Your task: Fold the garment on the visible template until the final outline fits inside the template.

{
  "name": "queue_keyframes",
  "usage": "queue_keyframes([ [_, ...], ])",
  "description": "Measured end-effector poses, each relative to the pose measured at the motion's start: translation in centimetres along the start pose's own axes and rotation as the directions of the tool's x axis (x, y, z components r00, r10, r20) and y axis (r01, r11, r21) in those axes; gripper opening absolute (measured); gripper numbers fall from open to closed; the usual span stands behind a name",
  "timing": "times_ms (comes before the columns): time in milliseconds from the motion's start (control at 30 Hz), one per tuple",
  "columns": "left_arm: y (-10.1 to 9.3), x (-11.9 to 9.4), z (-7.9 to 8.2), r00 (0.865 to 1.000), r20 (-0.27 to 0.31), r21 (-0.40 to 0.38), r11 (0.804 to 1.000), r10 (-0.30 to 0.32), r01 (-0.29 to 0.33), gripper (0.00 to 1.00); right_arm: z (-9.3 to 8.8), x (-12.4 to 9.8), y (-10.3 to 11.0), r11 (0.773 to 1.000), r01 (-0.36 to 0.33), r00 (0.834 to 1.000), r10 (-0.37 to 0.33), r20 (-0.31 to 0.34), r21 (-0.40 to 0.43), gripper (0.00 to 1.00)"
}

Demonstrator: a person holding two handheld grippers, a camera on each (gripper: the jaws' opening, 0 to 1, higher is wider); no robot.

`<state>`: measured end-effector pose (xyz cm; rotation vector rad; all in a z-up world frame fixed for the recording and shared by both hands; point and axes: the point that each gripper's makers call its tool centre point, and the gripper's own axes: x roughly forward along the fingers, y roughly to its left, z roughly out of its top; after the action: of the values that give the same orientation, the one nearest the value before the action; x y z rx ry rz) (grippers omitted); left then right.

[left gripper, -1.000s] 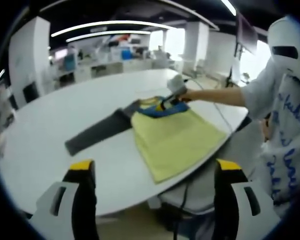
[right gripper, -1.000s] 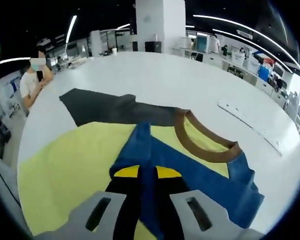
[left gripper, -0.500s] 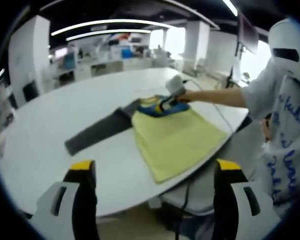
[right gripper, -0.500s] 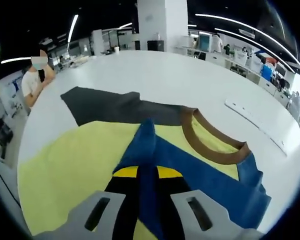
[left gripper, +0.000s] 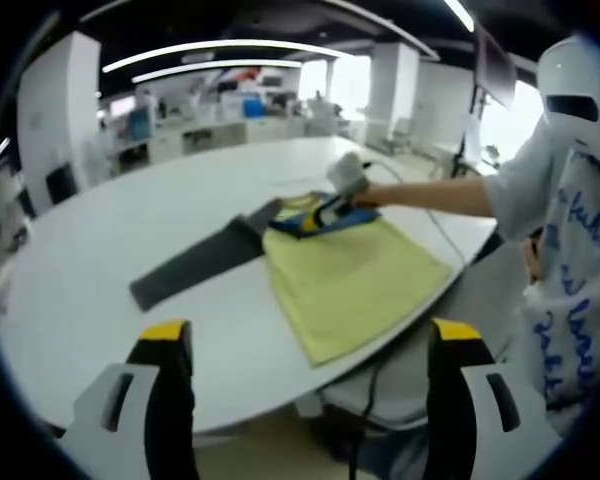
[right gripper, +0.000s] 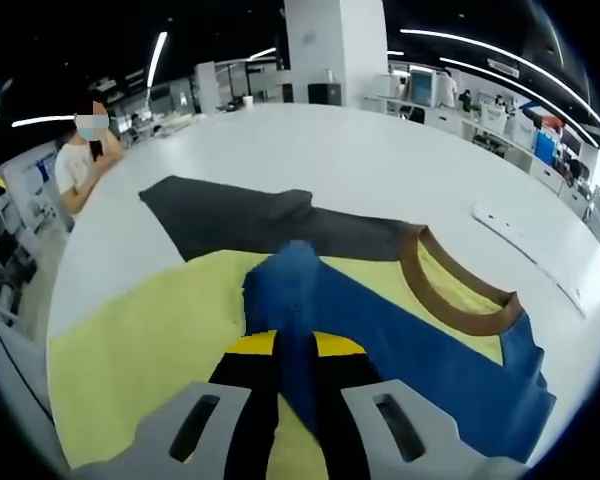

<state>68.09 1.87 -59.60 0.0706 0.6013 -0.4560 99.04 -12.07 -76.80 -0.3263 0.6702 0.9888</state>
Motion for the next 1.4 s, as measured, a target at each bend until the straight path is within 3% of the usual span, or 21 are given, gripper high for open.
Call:
queue_keyframes([
  [467,-0.1,0.0,0.0,1.000,0.002,0.004,1.000,0.001,-0.001,0.94,0.8,1.0,1.8,0.999,-0.030,0.999,0.029,0.020,0.028,0.11],
  [933,0.0,-0.2,0.0,1.000,0.018,-0.001,1.000,0.007,-0.007,0.94,0.9,2.2,4.6,0.997,-0.075,0.997,0.075,-0.003,-0.014,0.11],
  [1400,-0.2,-0.6,0.4,0.999,0.046,0.007,1.000,0.014,-0.014,0.95,2.9,-1.3,3.5,0.999,-0.033,0.997,0.033,0.074,-0.002,0.12],
])
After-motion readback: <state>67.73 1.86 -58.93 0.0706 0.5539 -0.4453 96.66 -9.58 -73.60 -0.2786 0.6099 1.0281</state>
